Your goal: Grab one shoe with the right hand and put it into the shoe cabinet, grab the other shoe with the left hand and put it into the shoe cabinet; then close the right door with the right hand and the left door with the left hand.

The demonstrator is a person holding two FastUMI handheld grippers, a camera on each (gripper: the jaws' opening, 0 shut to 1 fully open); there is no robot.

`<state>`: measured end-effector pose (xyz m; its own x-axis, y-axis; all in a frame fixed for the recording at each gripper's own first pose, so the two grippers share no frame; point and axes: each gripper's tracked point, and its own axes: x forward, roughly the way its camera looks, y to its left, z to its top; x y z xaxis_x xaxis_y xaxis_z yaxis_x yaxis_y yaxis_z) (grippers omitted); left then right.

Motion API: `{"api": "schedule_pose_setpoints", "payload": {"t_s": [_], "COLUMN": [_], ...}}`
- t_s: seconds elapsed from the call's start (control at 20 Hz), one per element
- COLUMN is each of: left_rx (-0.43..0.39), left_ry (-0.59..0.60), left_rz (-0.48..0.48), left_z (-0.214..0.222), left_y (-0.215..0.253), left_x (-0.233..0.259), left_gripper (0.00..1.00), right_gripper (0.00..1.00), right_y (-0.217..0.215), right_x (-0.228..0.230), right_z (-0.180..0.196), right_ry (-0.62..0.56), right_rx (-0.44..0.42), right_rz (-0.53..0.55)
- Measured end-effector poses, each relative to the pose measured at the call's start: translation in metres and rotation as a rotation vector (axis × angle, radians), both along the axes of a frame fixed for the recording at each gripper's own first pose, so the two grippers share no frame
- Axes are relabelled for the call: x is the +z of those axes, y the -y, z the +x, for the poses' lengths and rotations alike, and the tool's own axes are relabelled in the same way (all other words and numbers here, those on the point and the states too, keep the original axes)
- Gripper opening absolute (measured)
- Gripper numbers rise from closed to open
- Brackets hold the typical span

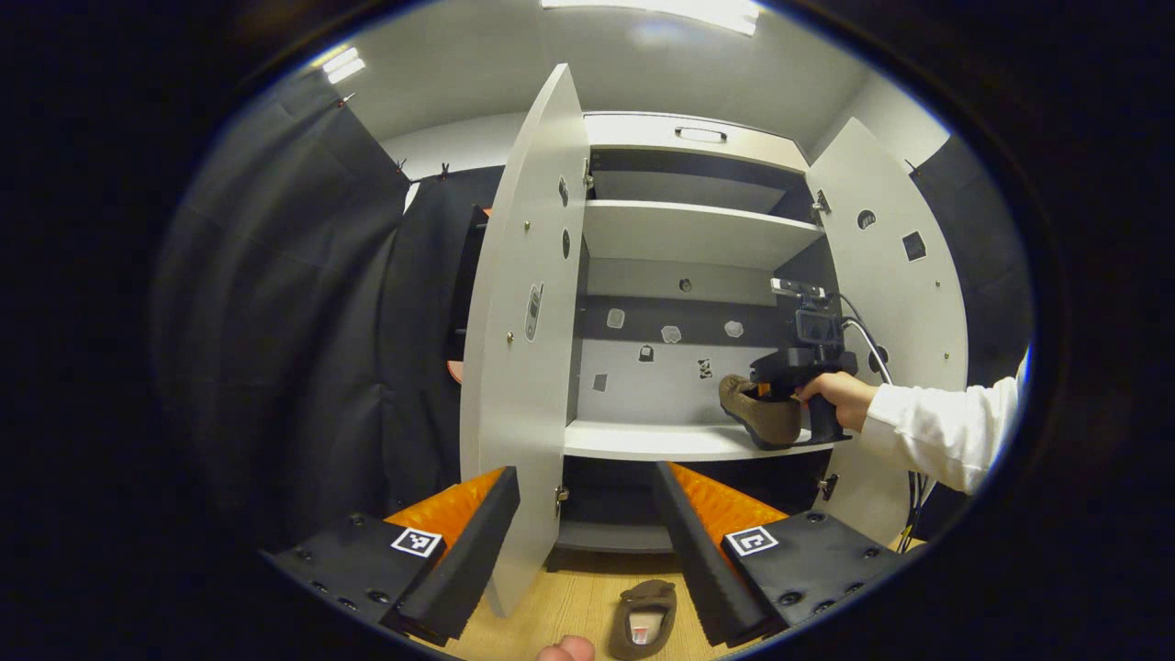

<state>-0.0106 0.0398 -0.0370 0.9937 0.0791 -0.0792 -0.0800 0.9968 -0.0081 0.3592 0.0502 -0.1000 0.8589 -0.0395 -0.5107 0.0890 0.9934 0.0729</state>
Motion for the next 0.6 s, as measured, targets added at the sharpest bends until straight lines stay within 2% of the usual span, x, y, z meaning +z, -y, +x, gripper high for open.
{"api": "schedule_pose_setpoints", "payload": {"t_s": [0.05,0.15,0.3,0.35,0.4,0.45,0.5,0.55,0.6], "left_rx": [0.007,0.019,0.039,0.044,0.05,0.052,0.053,0.054,0.053], "left_ry": [-0.002,-0.011,-0.023,-0.023,-0.023,-0.024,-0.027,-0.028,-0.029], "left_rz": [-0.002,-0.011,-0.02,-0.021,-0.019,-0.018,-0.018,-0.018,-0.019], "left_z": [0.0,0.002,0.004,0.006,0.005,0.006,0.007,0.005,0.005], "left_y": [-0.003,-0.008,-0.017,-0.019,-0.021,-0.023,-0.023,-0.024,-0.024], "left_x": [-0.002,-0.005,-0.01,-0.011,-0.011,-0.013,-0.014,-0.015,-0.016], "left_gripper": [0.99,0.96,0.96,0.96,0.96,0.96,0.93,0.96,0.96], "right_gripper": [0.07,0.09,0.16,0.21,0.27,0.38,0.54,0.66,0.72], "right_y": [0.003,0.004,0.002,0.003,0.006,0.013,0.017,0.016,0.014], "right_x": [-0.01,-0.024,-0.03,-0.03,-0.028,-0.025,-0.023,-0.021,-0.017], "right_z": [0.007,0.012,0.014,0.013,0.01,0.007,0.002,-0.003,-0.008], "right_ry": [-0.029,-0.075,-0.088,-0.088,-0.088,-0.088,-0.099,-0.112,-0.115], "right_rx": [-0.006,-0.008,0.009,0.015,0.021,0.013,0.013,0.021,0.035], "right_rz": [-0.01,-0.011,-0.01,-0.025,-0.037,-0.051,-0.044,-0.022,-0.004]}}
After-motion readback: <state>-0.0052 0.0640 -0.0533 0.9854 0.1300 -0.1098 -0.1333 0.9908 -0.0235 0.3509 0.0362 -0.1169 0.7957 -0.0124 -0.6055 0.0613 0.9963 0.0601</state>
